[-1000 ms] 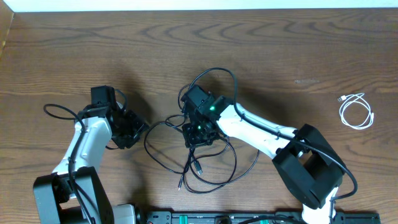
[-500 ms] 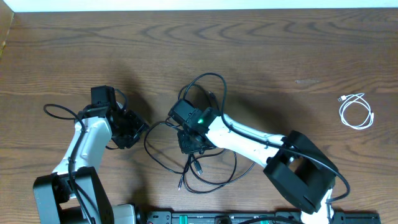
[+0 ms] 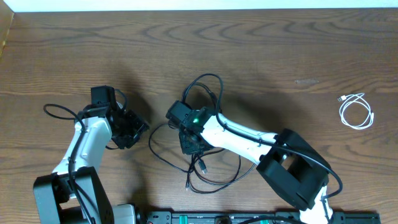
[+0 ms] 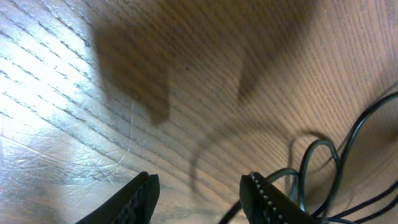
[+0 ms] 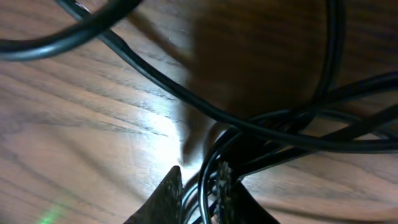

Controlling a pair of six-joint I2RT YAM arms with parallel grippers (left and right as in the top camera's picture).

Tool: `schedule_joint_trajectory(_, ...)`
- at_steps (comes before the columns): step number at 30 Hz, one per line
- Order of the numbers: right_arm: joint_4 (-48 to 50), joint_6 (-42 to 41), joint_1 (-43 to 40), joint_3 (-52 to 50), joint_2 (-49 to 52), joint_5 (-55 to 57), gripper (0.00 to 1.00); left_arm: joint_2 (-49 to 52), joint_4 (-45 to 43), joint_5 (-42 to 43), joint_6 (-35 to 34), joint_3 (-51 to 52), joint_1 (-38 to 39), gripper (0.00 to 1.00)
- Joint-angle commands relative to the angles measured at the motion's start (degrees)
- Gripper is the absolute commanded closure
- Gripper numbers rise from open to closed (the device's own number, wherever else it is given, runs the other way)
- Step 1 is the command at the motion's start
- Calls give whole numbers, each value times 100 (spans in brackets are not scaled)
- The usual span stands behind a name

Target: Untangle cables

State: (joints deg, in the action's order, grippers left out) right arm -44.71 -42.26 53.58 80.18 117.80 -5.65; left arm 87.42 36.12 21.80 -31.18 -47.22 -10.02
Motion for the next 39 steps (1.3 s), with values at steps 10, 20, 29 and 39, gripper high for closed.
schedule_joint_trajectory(10, 365, 479, 81, -225, 693, -153, 99, -63, 17, 92, 142, 13, -13, 53)
schedule_joint_trajectory(20, 529, 1399, -470, -216, 153, -1738, 99, -63, -245, 1532, 1209, 13, -13, 53)
schedule_joint_trajectory(29, 535, 2181, -673, -219, -1213, -2173, 99, -63, -332, 2437, 1777, 13, 7, 52)
schedule_joint_trajectory(39, 820, 2269, -667, -219, -2116, -2415, 99, -63, -610, 2428, 1786, 13, 555, 51)
